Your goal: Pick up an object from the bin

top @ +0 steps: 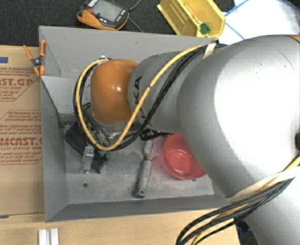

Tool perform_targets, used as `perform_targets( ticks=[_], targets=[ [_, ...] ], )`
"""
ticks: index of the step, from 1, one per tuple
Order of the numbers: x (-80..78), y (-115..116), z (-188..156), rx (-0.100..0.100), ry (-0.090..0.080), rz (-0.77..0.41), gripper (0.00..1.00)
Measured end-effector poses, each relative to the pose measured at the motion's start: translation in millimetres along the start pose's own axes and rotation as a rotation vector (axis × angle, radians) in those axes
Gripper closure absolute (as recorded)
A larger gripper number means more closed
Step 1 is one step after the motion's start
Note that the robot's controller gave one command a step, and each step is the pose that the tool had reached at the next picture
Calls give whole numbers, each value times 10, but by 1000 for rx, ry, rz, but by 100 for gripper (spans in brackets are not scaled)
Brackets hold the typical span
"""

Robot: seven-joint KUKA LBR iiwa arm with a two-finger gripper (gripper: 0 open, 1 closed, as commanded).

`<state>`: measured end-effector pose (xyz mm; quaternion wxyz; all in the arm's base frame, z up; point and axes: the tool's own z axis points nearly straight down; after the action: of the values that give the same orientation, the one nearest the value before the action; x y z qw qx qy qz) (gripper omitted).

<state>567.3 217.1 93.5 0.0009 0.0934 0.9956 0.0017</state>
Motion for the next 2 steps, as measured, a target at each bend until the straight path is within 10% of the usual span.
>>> perform_targets(
  ticks=[1, 2],
  targets=[
    [36, -158, -475, -4, -6, 77, 0],
    [159, 98, -49, 0, 2, 290, 0]
  ],
)
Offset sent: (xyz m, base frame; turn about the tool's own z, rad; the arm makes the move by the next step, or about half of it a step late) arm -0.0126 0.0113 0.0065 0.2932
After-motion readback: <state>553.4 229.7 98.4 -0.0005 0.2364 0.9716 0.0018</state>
